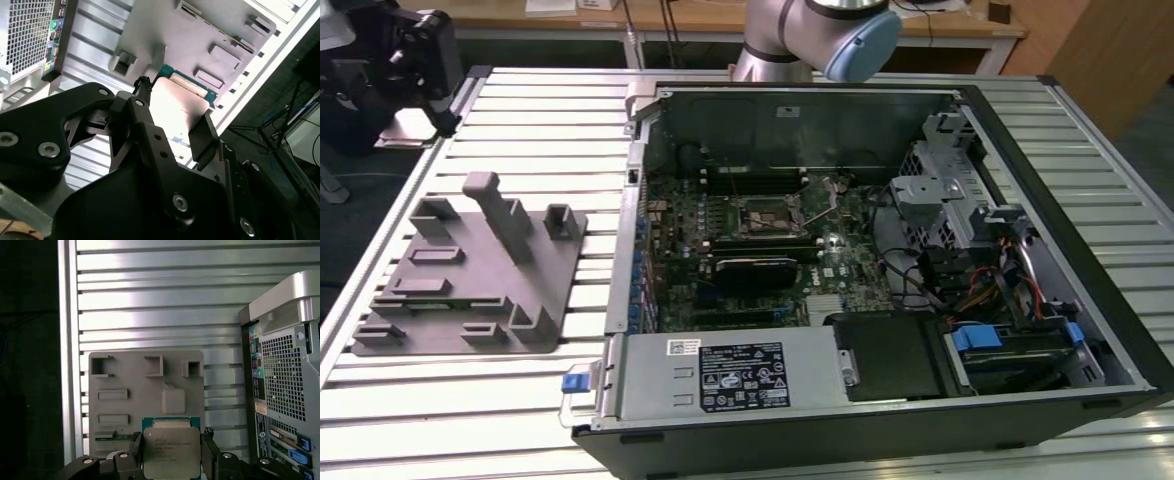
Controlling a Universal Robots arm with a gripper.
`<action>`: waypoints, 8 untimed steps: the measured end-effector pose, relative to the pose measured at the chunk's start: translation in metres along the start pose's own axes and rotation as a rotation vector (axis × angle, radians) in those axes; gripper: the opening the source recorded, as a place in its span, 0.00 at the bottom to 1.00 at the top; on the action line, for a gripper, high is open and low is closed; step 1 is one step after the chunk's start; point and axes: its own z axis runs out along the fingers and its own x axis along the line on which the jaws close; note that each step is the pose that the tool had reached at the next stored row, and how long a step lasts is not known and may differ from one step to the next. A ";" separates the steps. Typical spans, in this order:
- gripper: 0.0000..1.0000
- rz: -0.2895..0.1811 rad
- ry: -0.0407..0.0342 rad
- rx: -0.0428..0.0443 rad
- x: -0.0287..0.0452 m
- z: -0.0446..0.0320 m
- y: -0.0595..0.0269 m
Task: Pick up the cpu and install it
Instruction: 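Pick up the cpu and move it towards the insertion slot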
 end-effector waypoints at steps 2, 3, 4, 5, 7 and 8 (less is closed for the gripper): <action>0.55 0.000 0.0001 0.0000 -0.0055 0.0001 0.0005; 0.55 0.000 0.0000 0.0000 -0.0084 0.0002 0.0008; 0.55 0.000 0.0001 0.0000 -0.0112 0.0002 0.0012; 0.55 0.000 0.0000 0.0000 -0.0142 0.0003 0.0015; 0.55 0.000 0.0001 0.0001 -0.0209 0.0005 0.0021; 0.55 0.000 0.0000 0.0000 -0.0242 0.0006 0.0025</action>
